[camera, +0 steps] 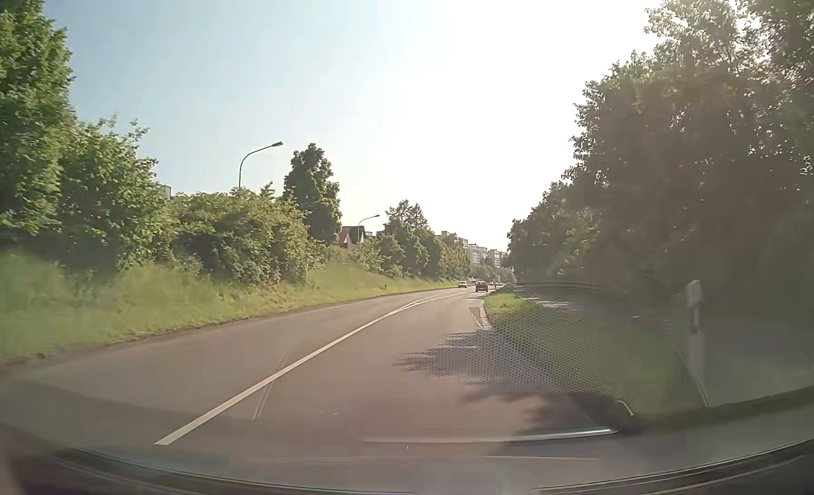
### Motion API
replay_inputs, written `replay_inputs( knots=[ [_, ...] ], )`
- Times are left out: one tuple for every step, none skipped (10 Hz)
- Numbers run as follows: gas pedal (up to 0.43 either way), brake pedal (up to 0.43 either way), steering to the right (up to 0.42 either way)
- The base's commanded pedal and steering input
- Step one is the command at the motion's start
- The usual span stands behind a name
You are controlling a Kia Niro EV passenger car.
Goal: Follow the waypoints while adhering to traffic rules and regulations
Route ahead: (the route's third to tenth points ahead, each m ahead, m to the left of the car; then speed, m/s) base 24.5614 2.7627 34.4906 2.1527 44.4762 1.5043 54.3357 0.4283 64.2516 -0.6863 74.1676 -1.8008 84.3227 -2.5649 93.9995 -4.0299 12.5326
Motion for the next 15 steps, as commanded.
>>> replay_inputs(
  knots=[
    [0.028,0.030,0.007],
    [0.028,0.030,0.008],
    [0.028,0.030,0.010],
    [0.028,0.030,0.010],
    [0.028,0.030,0.010],
    [0.028,0.030,0.010],
    [0.028,0.030,0.010],
    [0.028,0.030,0.010],
    [0.028,0.030,0.010],
    [0.028,0.030,0.010],
    [0.028,0.030,0.010],
    [0.028,0.030,0.010],
    [0.028,0.030,0.010],
    [0.028,0.030,0.010],
    [0.028,0.030,0.010]
  ],
)
